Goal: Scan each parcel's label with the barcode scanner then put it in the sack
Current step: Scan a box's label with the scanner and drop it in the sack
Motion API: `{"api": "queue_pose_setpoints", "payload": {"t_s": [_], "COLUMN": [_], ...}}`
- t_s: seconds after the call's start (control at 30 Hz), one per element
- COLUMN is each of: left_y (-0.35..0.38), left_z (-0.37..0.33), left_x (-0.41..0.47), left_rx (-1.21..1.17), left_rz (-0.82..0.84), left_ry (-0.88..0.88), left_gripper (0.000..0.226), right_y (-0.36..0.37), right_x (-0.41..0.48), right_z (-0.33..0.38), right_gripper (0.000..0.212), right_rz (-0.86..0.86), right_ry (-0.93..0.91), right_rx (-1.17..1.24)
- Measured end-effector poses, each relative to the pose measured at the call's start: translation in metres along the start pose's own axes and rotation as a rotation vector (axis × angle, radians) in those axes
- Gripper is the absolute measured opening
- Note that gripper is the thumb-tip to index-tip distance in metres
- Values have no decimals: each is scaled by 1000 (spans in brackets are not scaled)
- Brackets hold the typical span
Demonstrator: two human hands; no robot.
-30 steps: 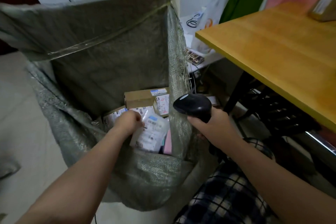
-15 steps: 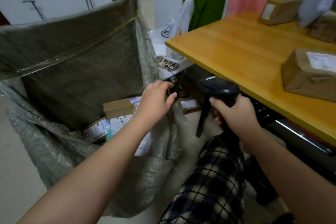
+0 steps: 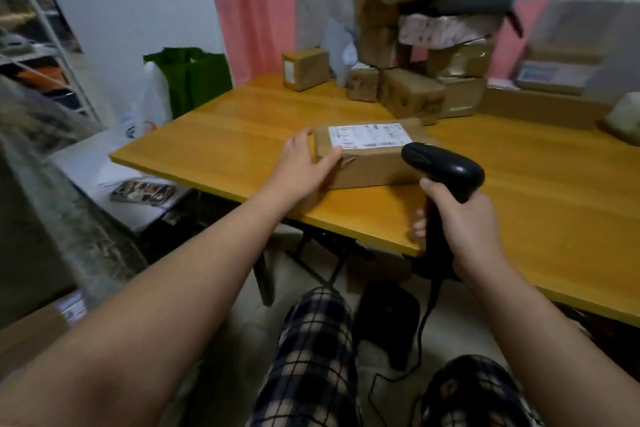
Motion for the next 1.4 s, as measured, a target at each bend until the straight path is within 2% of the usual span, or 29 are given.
{"api": "queue_pose_setpoints", "payload": {"t_s": [0.17, 0.27, 0.4, 0.43, 0.5, 0.57, 0.7, 0.83, 0.93, 1.07, 1.23, 1.4], "left_y": [18, 21, 17, 16, 16, 18, 16, 12, -5, -28, -39, -43], "left_z": [-16, -15, -5, -4, -4, 5, 26, 18, 6, -2, 3, 1], "left_x": [37, 51, 45, 39, 27, 15, -5, -24, -27, -29, -35, -36], "left_rx": [-69, -101, 162, 168, 62, -71, -463, -758, -765, -597, -580, -515], "left_rz": [66, 247, 403, 401, 333, 266, 176, 294, 297, 236, 101, -24], "left_ry": [-37, -79, -160, -166, -159, -189, -315, -418, -306, -140, 15, 94], "left_gripper": [77, 89, 114, 106, 69, 46, 33, 19, 23, 50, 69, 75], "right_y": [-16, -3, 24, 30, 39, 47, 48, 45, 44, 31, 18, 26], "right_x": [4, 5, 3, 1, -3, -7, -10, -11, -13, -12, -17, -28], "right_z": [-7, -14, -11, -10, -9, -10, -6, 0, 3, 16, 46, 64], "right_gripper": [18, 31, 40, 38, 32, 31, 26, 28, 24, 13, 10, 18], "right_rz": [-46, -15, 19, 34, 57, 81, 88, 101, 119, 75, 56, 72], "right_ry": [77, 185, 277, 279, 270, 252, 196, 131, 104, 16, -273, -388], "right_rx": [147, 320, 500, 519, 541, 539, 522, 479, 432, 391, 7, -132]}}
Point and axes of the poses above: each hand's wrist, its own x-axis towards the middle knuckle, its own y-axis out of the palm, z = x × y, the point moved 9 cm from there along x, towards the middle knuckle, and after that the axes turned 5 degrees about -y, right-handed, at the moved point
